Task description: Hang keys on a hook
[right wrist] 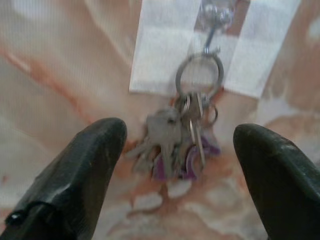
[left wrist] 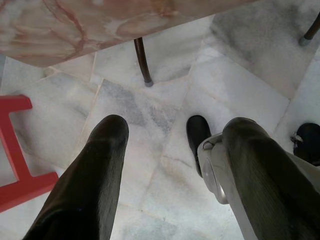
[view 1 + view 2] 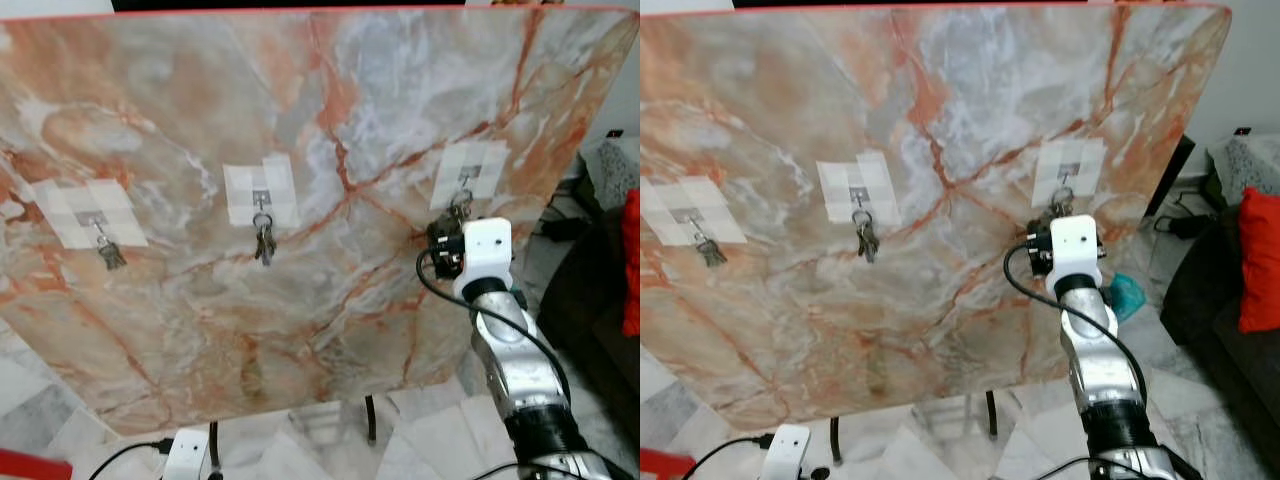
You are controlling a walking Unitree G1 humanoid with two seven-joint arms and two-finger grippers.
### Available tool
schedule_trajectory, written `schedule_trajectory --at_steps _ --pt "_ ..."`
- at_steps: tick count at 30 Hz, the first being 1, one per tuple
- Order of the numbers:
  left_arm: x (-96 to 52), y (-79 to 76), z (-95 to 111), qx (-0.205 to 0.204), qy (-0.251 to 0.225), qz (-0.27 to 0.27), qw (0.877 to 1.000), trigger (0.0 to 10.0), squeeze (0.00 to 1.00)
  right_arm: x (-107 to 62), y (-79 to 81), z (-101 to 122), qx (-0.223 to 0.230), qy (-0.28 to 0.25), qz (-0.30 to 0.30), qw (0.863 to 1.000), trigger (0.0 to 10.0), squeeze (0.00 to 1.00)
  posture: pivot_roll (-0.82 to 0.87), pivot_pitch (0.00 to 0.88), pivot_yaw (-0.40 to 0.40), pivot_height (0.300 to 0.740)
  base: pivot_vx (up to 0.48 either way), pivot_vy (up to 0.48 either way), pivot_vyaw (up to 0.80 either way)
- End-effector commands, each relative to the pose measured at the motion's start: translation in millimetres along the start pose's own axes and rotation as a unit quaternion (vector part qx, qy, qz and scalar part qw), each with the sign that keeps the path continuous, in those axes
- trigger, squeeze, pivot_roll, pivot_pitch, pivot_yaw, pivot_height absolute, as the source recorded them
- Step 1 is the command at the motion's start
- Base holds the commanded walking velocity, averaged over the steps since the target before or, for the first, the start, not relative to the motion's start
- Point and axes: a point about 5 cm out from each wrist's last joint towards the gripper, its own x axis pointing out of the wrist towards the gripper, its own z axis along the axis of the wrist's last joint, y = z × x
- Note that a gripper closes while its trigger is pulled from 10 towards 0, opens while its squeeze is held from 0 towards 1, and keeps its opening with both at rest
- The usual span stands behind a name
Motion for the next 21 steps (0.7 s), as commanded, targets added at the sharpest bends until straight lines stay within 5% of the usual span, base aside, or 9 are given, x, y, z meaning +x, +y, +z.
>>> schedule_trajectory --at_steps 1,10,12,17,18,19,20,21 --pt "-0.7 -0.5 -4.2 0.011 0.010 0.000 1.000 10.0 0.00 -8.4 -1.7 -5.4 -0.003 0.014 -0.011 1.000 10.0 0.01 0.05 0.000 -0.038 0.740 0.000 0.000 0.00" --pt "-1.5 -1.1 -8.2 0.010 0.015 0.001 1.000 10.0 0.00 -40.3 1.7 -50.6 0.010 0.098 -0.012 0.995 10.0 0.00 0.04 0.000 -0.048 0.740 0.000 0.000 0.00" --pt "-1.7 -2.0 -8.9 0.009 0.016 0.001 1.000 10.0 0.00 -49.4 0.5 -86.0 0.000 0.157 -0.013 0.987 10.0 0.00 0.05 0.000 -0.050 0.740 0.000 0.000 0.00" --pt "-1.6 -2.7 -9.1 0.007 0.016 0.001 1.000 10.0 0.00 -60.9 2.8 -117.3 -0.007 0.221 -0.004 0.975 10.0 0.00 0.03 0.000 -0.045 0.740 0.000 0.000 0.00" --pt "-1.5 -3.1 -8.9 0.007 0.016 0.001 1.000 10.0 0.00 -64.0 4.2 -125.0 -0.012 0.239 0.000 0.971 10.0 0.00 0.03 0.000 -0.045 0.740 0.000 0.000 0.00" --pt "-1.5 -4.2 -9.2 0.005 0.018 0.000 1.000 10.0 0.00 -82.5 9.5 -155.7 -0.005 0.320 0.006 0.947 10.0 0.00 0.03 0.000 -0.049 0.740 0.000 0.000 0.00" --pt "-1.5 -4.2 -9.2 0.005 0.018 0.000 1.000 10.0 0.00 -82.5 9.5 -155.7 -0.005 0.320 0.006 0.947 10.0 0.00 0.03 0.000 -0.049 0.740 0.000 0.000 0.00" --pt "-1.4 -4.7 -9.2 0.003 0.018 0.000 1.000 10.0 0.00 -96.6 13.9 -171.6 0.015 0.367 0.007 0.930 10.0 0.00 0.03 0.000 -0.052 0.740 0.000 0.000 0.00"
